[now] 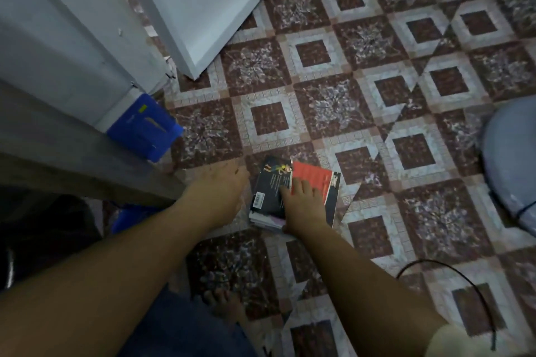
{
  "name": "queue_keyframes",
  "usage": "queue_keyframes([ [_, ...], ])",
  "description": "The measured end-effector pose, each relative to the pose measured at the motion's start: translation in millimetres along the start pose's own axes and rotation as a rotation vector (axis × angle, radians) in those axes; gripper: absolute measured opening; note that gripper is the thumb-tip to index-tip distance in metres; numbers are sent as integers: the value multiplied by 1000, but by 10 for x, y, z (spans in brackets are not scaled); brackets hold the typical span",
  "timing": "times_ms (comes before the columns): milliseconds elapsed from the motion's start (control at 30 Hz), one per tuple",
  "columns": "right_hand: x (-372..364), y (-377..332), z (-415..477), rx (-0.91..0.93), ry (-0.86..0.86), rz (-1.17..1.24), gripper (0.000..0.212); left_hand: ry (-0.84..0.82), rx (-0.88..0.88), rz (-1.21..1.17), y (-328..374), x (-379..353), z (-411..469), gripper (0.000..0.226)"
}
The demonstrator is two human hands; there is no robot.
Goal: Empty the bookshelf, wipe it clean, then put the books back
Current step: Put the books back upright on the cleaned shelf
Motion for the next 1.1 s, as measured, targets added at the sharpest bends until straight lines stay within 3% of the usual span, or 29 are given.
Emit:
queue_keyframes([
  [233, -536, 50, 136, -68, -43, -19, 128, 2, -24, 24, 12, -215, 90, 48],
  [400, -528, 72, 153, -36, 36, 3, 92, -4, 3, 25, -11, -256, 117, 48],
  [1000, -416, -95, -47, 88, -190, 33, 70, -91, -84, 33, 97, -303, 7, 41],
  [1100, -32, -155, -58, 101, -226, 106, 50, -103, -86, 37, 137, -272, -53, 40],
])
Point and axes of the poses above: each hand's wrist, its own z-axis towards the middle knuckle, its own x-axis out of the back of the hand, y = z × x, the point moved 10 cm from there along z, towards the middle knuckle, and after that the axes turned 4 degrees about z, right-handed, at the moved point
